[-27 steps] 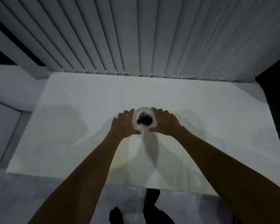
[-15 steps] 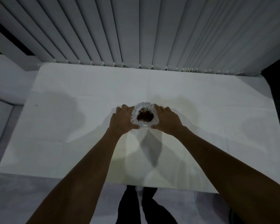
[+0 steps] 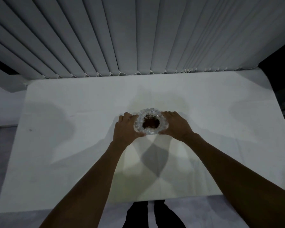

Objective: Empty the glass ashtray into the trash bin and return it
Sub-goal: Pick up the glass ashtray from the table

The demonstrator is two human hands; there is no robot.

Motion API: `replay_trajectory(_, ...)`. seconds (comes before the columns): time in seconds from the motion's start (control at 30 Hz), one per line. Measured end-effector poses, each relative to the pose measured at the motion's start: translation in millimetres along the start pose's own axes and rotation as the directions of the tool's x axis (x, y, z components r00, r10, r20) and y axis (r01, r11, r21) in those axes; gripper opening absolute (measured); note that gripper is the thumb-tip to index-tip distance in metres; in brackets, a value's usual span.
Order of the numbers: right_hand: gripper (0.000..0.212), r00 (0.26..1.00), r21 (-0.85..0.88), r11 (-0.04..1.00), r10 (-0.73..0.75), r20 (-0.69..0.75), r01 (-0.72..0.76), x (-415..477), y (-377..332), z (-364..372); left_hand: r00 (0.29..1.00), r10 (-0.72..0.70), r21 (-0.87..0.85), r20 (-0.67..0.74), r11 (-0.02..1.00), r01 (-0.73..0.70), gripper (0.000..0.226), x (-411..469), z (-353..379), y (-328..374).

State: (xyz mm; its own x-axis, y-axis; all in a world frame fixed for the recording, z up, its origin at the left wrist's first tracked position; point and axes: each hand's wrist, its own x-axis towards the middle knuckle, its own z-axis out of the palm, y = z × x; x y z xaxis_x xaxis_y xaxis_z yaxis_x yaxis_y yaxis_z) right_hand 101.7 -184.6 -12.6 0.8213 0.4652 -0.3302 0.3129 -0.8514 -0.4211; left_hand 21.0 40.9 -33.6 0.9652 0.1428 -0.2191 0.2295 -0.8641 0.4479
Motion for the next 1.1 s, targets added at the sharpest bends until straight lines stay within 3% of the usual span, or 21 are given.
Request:
replay_trajectory(0.2,0.084,0.997,0.029,0.999,0.023,-0.068,-0.021,-2,-6,8,0.998,0.046,-0.031,0.039,0.999,-0.045,0.113,8,-7,-3)
replay_trajectory(0.37,0.138,0.999,0.031,0.999,-0.004,-0.039,0.006,-1,-11,15,0.988,0.14,-0.081,0.072,0.988,-0.134,0.133,18,-4,3)
replay_trajectory(0.43,0.143,0.998,-0.009,1.0,-0.024,-0.051,0.024,4,-9,19,0.984,0.178,-0.088,0.022,0.981,-0.175,0.129,24,5,1)
replay_trajectory(0.63,0.131,0.996,0.018,1.0,-0.018,-0.085,0.019,7,-8,22,0.971,0.233,-0.204,0.05,0.954,-0.218,0.115,33,12,-5)
replay_trajectory(0.73,0.124,0.996,0.076,0.997,-0.024,-0.087,0.03,9,-10,17,0.982,0.165,-0.248,0.087,0.959,-0.139,0.12,39,19,-11)
replay_trajectory(0.83,0.102,0.992,0.149,0.989,0.027,-0.126,-0.008,14,-8,16,0.996,0.065,-0.33,0.058,0.943,-0.043,0.115,42,25,-19)
replay_trajectory(0.97,0.073,0.975,0.126,0.991,0.077,-0.207,-0.051,23,-4,21,0.999,0.013,-0.403,-0.029,0.915,-0.024,0.101,39,6,-5)
replay_trajectory(1.1,0.102,0.991,0.106,0.994,0.042,-0.128,-0.028,32,-10,13,0.999,0.035,-0.344,0.036,0.939,-0.02,0.117,51,2,-2)
